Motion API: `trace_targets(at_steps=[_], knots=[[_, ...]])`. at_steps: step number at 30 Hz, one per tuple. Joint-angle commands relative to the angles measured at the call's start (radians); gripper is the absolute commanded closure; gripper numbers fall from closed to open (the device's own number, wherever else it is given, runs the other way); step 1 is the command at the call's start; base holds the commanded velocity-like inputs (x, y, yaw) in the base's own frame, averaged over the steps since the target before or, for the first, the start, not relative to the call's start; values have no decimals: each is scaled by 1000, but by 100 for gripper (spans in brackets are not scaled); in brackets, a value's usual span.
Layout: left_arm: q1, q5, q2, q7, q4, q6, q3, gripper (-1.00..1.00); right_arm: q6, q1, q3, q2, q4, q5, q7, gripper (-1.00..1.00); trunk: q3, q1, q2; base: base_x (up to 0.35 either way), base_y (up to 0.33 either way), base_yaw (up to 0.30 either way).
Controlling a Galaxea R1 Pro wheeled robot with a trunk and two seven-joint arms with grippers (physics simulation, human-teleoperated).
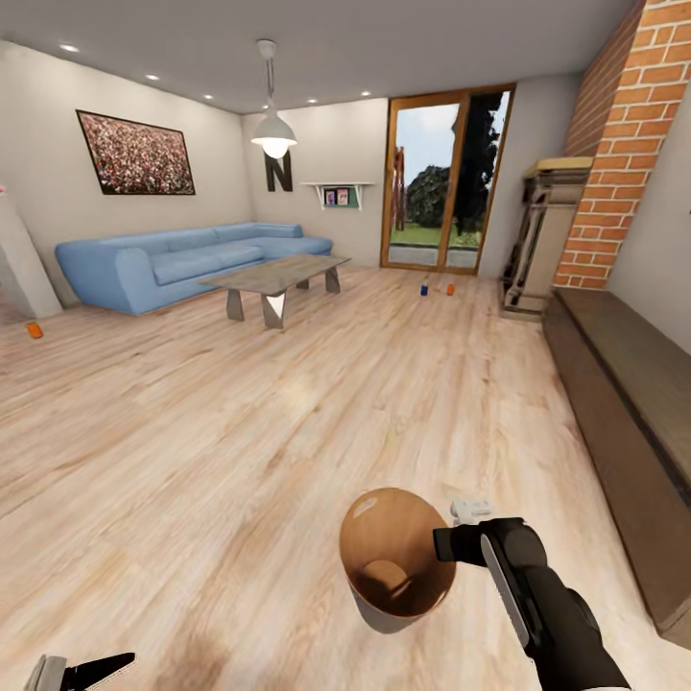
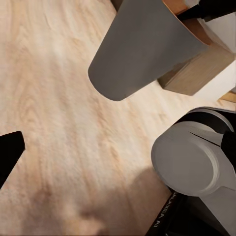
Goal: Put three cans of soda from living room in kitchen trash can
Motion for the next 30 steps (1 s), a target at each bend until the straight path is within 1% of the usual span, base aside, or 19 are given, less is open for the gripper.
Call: trace_targets(at_steps=[1, 9, 30], knots=[[0, 0, 0, 0, 0, 0, 0, -100, 1, 0, 0, 0, 0, -23, 4, 100, 0, 0, 0, 347, 76, 260], [0, 0, 0, 0, 0, 0, 0, -100, 1, 0, 0, 0, 0, -23, 4, 100, 0, 0, 0, 347, 53, 260], [0, 0, 0, -1, 1, 0, 1, -100, 0, 0, 0, 0, 0, -23, 4, 100, 0, 0, 0, 348, 2, 227]])
